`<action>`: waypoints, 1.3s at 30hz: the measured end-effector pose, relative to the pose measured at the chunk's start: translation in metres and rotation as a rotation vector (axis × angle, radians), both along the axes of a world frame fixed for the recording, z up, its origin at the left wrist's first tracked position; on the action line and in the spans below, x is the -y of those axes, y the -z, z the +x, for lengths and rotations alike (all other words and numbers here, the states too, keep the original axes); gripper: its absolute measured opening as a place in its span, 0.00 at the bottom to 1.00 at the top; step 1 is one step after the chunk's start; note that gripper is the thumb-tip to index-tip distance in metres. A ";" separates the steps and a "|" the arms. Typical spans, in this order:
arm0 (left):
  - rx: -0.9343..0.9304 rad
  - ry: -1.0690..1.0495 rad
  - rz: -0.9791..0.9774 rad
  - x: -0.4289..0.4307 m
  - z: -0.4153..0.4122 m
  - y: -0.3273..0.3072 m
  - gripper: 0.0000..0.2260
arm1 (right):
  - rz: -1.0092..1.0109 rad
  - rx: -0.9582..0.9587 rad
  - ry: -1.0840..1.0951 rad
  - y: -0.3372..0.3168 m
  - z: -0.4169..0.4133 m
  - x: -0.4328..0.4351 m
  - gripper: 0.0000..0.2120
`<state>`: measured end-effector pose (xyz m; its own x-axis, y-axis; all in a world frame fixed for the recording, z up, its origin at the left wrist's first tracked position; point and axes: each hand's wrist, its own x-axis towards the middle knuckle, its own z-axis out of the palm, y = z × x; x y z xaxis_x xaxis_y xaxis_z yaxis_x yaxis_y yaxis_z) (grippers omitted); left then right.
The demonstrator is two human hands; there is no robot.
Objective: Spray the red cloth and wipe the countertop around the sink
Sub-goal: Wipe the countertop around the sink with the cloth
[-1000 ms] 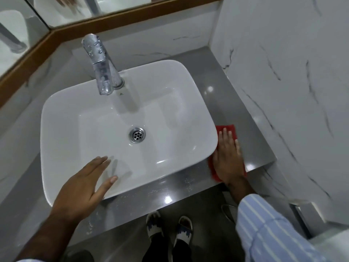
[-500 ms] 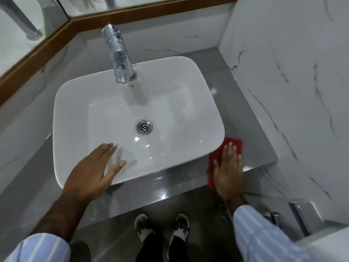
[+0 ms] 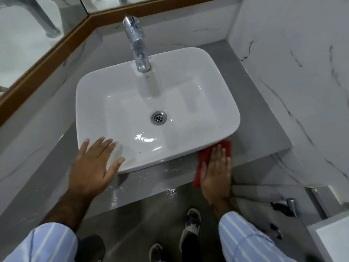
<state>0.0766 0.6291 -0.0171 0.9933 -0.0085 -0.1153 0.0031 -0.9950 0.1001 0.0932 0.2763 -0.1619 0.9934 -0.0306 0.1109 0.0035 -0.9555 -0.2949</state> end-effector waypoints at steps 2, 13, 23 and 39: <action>0.046 0.040 0.007 -0.014 -0.007 0.004 0.38 | 0.001 0.009 -0.222 0.003 -0.022 -0.026 0.30; 0.252 0.097 -0.095 -0.030 -0.007 0.022 0.32 | 0.004 0.083 0.119 0.007 -0.019 -0.052 0.30; 0.232 0.169 -0.197 -0.055 -0.003 0.023 0.32 | -0.017 0.029 -0.255 0.008 -0.030 -0.044 0.32; 0.091 -0.316 -0.382 -0.065 -0.051 0.014 0.39 | -0.021 -0.033 -0.504 0.005 -0.048 -0.101 0.31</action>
